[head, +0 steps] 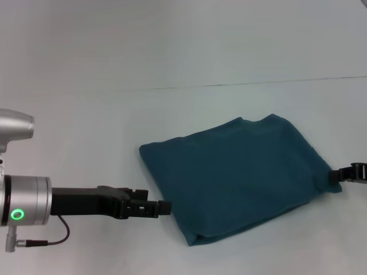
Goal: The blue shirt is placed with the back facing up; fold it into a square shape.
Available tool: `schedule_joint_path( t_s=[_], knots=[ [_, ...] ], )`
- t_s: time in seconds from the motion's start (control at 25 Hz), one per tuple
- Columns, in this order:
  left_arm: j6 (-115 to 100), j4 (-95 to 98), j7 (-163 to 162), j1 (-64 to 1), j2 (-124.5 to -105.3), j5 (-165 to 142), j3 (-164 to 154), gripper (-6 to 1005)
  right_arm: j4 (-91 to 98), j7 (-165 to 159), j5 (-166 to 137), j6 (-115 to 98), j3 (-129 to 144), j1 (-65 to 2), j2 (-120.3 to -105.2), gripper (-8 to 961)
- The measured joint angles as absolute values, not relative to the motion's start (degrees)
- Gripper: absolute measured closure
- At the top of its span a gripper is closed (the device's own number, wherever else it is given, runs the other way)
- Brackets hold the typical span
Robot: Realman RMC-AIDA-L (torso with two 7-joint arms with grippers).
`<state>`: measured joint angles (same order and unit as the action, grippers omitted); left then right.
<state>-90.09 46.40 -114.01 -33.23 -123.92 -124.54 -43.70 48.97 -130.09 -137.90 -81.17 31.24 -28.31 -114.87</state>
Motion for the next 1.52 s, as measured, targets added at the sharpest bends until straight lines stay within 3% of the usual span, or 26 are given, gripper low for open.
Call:
schedule_joint_path(
  t_s=[0.08, 0.64, 0.84, 1.04, 1.52],
  knots=[
    [-90.09, 46.38, -114.00, -33.22, -123.93, -124.54, -43.77, 50, 48.98, -129.77, -137.89, -80.69, 31.13, -28.52, -114.78, 921],
    [-90.08, 46.41, -114.02, -33.04, -123.93, -124.54, -43.65, 49, 48.66, -129.81, -138.49, -76.87, 31.23, -30.53, -114.93, 915],
    [-90.14, 47.97, -115.51, -33.01, -123.84, -124.49, -43.26, 49, 50.32, -130.44, -138.46, -80.46, 30.64, -30.13, -113.66, 912],
    [-87.98, 50.15, -125.27, -33.60, -123.49, -124.49, -41.84, 49, 59.20, -131.43, -137.59, -88.39, 29.57, -29.11, -112.71, 708],
    [-77.66, 43.86, -145.19, -38.14, -122.62, -129.10, -45.81, 50, 72.66, -133.23, -134.92, -95.61, 30.46, -33.71, -112.96, 206]
  ],
)
